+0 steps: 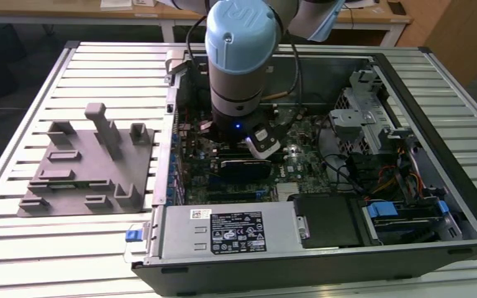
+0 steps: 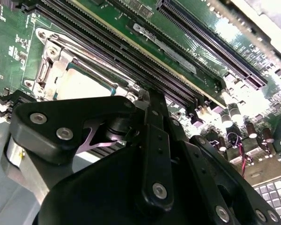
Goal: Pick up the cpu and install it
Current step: 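Install the second cpu locking lever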
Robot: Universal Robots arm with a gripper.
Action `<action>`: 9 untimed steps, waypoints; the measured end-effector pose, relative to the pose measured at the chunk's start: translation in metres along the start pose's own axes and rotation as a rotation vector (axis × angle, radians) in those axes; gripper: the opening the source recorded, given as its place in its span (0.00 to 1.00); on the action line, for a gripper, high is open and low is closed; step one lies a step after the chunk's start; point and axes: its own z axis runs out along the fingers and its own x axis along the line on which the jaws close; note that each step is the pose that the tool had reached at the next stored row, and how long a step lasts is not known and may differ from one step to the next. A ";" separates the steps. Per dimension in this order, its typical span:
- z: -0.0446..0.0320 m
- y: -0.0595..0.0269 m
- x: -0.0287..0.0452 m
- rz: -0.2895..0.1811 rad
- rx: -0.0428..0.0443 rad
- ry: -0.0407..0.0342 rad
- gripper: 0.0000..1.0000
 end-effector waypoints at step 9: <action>-0.0119 0.0032 -0.0007 0.000 0.0004 -0.0002 0.11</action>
